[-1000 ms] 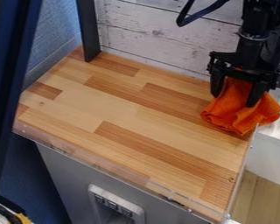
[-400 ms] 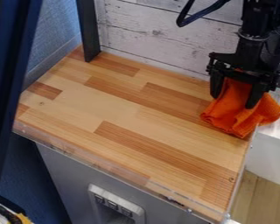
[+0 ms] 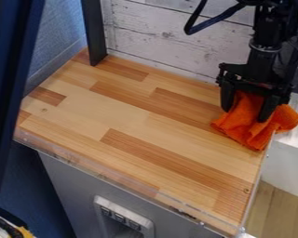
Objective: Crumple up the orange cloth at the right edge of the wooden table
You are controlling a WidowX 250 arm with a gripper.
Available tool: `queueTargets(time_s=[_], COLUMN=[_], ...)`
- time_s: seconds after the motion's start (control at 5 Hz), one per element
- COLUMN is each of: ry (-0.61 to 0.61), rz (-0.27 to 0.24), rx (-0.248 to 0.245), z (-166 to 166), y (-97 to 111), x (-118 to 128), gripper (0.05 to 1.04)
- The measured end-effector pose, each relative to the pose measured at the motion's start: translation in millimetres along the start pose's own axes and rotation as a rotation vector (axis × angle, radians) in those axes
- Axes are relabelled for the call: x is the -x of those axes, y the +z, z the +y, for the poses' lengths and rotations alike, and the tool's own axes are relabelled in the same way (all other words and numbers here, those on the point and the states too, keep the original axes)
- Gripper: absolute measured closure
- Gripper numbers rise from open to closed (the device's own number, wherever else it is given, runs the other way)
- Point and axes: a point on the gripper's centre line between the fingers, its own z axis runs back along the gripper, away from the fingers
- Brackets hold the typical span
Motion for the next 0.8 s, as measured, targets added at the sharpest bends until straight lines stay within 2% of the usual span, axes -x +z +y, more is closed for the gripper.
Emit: queueTargets(time_s=[0.8], ry=[-0.015], rz=[-0.025], rx=[0.007], z=[-0.7], y=[-2.8], x=[-2.4], gripper=[0.089])
